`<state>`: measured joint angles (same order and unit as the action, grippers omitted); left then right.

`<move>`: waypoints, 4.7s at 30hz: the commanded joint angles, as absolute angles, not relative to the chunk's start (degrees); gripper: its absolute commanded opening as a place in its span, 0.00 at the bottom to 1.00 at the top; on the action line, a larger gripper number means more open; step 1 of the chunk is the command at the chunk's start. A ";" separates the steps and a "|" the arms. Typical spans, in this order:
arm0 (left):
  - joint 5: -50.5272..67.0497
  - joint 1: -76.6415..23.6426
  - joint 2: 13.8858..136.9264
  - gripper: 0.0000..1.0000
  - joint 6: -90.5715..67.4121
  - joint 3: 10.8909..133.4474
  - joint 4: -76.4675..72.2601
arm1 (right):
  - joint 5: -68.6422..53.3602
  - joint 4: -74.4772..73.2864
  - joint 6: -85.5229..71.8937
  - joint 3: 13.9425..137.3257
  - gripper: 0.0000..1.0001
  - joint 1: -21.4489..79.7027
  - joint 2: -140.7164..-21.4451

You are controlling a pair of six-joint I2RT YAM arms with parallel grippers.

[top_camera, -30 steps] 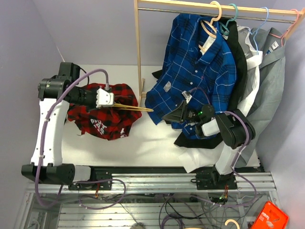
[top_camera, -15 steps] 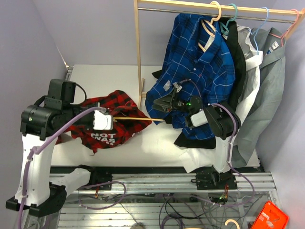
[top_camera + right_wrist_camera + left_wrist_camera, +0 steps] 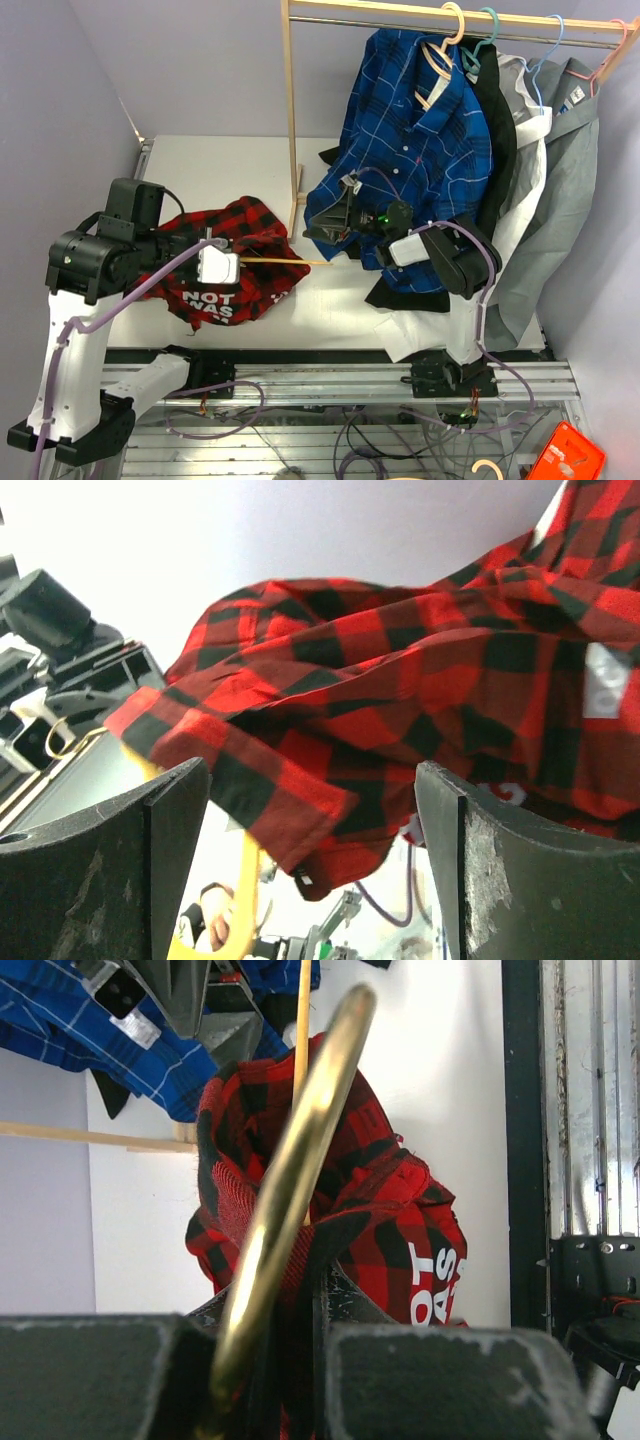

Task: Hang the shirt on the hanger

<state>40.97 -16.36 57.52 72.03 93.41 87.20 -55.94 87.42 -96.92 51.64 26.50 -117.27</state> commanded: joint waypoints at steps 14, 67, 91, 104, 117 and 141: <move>39.69 -16.83 58.59 0.07 75.32 94.88 86.04 | -58.07 104.50 -98.10 53.77 0.85 35.90 -119.57; 25.68 -16.87 61.64 0.07 77.46 100.78 85.95 | -57.90 104.29 -95.45 45.96 0.00 22.63 -114.32; 6.20 -16.96 59.90 0.07 68.85 87.68 69.64 | -58.59 50.95 -61.46 50.13 0.00 22.14 -94.41; 26.87 -16.92 58.40 0.07 57.69 86.33 69.21 | -60.06 64.93 -68.33 46.00 0.00 31.72 -93.12; 32.94 -16.61 58.32 0.07 55.32 85.26 67.60 | -49.09 11.54 -31.15 50.65 0.56 29.15 -74.80; 40.77 -16.58 62.05 0.07 73.96 97.84 86.04 | -25.01 31.44 12.02 27.91 0.92 28.50 -55.54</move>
